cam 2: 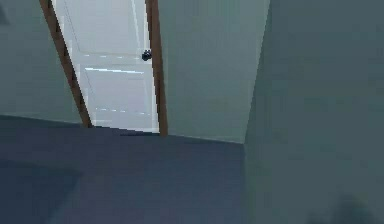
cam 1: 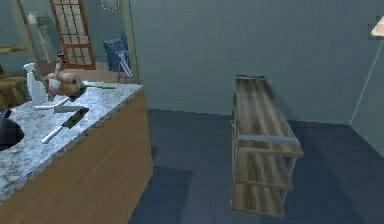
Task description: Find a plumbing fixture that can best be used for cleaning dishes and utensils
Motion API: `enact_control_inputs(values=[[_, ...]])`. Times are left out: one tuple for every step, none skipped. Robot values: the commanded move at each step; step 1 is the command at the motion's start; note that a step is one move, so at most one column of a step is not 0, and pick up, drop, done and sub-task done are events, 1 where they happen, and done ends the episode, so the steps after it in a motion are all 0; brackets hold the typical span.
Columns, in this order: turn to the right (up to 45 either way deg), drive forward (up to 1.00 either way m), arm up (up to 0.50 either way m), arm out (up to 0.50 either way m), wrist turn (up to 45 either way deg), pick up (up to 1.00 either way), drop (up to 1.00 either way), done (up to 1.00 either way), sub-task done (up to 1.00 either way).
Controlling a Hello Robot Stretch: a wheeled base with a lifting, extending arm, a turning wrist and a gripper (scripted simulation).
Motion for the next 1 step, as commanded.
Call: enact_control_inputs(values=[[36.0, 0.00, 0.00, 0.00, 0.0, 0.00, 0.00, 0.00, 0.00]])
